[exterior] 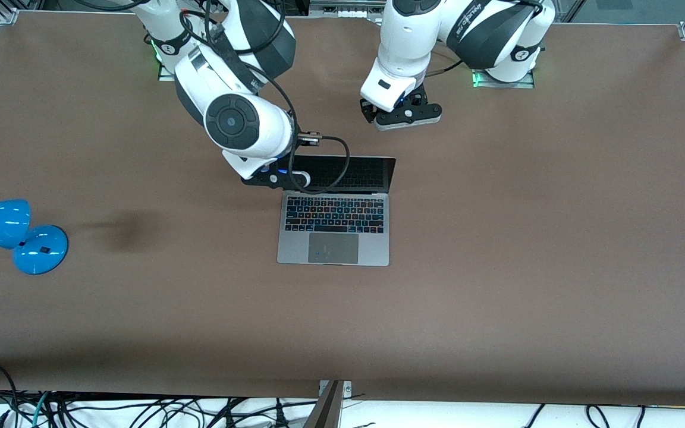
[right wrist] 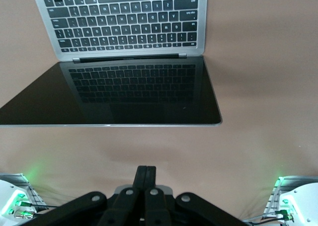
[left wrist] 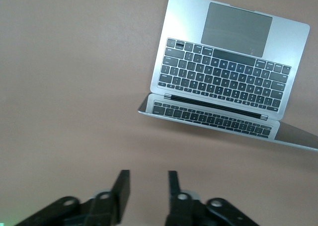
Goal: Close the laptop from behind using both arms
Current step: 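Bring the right gripper and the left gripper behind the laptop screen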
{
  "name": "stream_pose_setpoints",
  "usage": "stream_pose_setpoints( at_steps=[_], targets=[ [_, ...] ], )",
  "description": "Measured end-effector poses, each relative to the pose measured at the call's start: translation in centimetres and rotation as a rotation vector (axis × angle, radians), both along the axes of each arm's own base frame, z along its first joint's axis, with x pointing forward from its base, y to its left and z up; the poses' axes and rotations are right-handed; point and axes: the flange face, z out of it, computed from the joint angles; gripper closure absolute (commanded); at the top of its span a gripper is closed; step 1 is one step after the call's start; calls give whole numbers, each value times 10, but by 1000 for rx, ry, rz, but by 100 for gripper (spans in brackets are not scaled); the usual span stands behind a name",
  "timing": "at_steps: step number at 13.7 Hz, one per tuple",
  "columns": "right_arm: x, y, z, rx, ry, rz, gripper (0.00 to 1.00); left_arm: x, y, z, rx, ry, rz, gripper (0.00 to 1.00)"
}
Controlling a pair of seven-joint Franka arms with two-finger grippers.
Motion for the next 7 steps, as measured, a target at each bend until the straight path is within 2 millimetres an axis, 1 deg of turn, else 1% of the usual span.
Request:
stream_pose_setpoints(
  at_steps=[3, 7],
  targets=[
    [-3, 2, -20, -14, 35, 3, 100, 6, -3, -17, 10, -3, 20, 100],
    [-12, 18, -46, -22, 49, 20, 100, 9, -7, -42, 19, 33, 17, 100]
  ],
)
